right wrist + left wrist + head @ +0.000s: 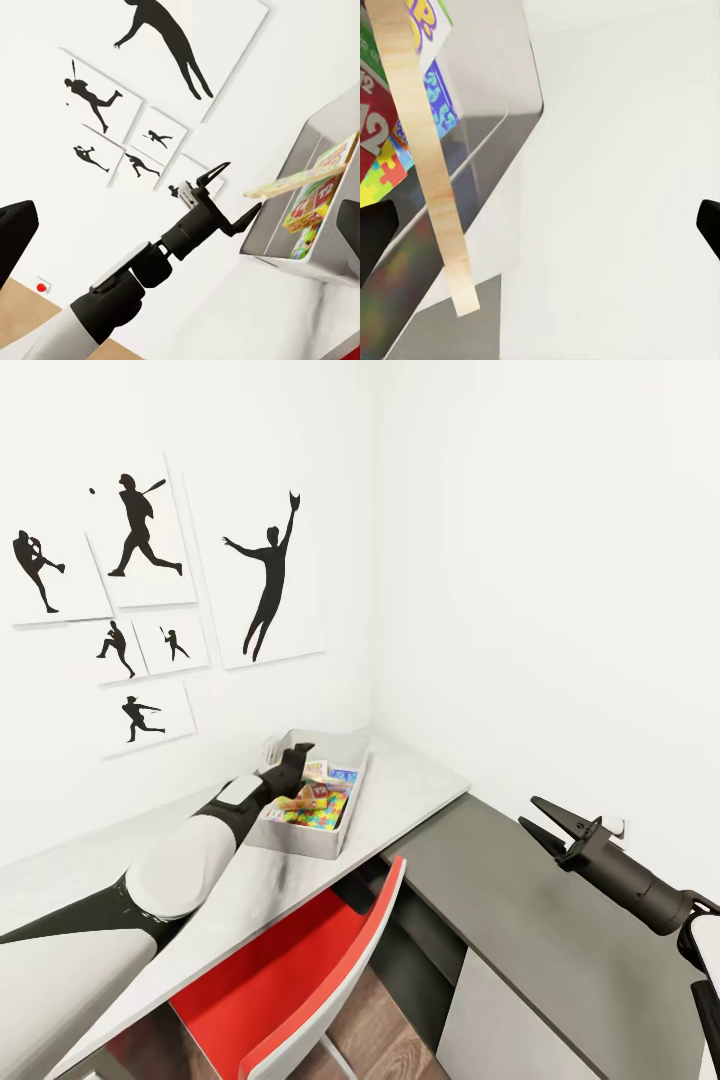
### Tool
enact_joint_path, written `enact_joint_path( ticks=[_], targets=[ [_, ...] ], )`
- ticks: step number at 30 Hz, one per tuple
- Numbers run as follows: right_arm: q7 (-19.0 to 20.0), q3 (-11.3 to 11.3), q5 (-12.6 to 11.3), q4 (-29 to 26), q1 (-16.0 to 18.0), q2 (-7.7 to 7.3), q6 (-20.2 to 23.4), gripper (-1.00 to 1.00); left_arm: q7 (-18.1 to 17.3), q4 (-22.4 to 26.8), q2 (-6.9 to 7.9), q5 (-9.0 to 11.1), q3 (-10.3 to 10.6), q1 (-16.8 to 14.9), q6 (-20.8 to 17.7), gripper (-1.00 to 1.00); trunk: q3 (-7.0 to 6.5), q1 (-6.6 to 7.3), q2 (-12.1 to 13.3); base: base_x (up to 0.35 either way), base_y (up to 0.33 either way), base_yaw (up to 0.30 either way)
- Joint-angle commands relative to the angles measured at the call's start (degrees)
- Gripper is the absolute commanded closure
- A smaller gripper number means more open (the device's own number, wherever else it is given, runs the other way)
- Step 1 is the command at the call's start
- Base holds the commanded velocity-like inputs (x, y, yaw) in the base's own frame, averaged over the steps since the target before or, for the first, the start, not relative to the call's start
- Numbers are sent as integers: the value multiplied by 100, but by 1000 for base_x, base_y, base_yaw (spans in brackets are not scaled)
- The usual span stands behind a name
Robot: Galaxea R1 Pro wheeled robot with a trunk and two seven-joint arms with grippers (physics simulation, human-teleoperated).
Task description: Put all the toys in the child's room - the three board games (two on the bed and one on the table), the two jigsaw puzzles on the table, and the tennis ball on the table - inside the toy box on the table in the child's room.
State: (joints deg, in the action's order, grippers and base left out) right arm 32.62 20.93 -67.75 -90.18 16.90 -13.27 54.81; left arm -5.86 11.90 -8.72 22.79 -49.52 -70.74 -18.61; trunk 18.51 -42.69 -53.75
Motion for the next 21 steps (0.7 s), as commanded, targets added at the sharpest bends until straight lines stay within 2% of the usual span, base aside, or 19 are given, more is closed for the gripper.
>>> enact_joint_path(
  ticks=[1,3,5,11,15,21],
  targets=[
    [25,7,16,1,4,0,29,-100,-7,14,1,15,-28,13,-45,-100,7,-1,-5,0,0,0],
    [25,7,16,1,5,0,29,-100,-23,14,16,11,-30,93,-116,-100,7,-1,-5,0,0,0],
    [25,7,16,1,6,0,29,-100,-52,14,27,15,-33,163,-412,-100,7,-1,-5,0,0,0],
    [25,7,16,1,5,0,29,-100,-95,50,112,7,-234,349,-2152,-100,7,-1,-5,0,0,0],
    [22,2,16,1,5,4,29,-100,-140,71,305,13,-313,372,-2972,-100,7,-1,-5,0,0,0],
    [16,-3,16,1,5,9,29,-100,-582,91,618,8,-416,377,-3758,-100,7,-1,-5,0,0,0]
  ],
)
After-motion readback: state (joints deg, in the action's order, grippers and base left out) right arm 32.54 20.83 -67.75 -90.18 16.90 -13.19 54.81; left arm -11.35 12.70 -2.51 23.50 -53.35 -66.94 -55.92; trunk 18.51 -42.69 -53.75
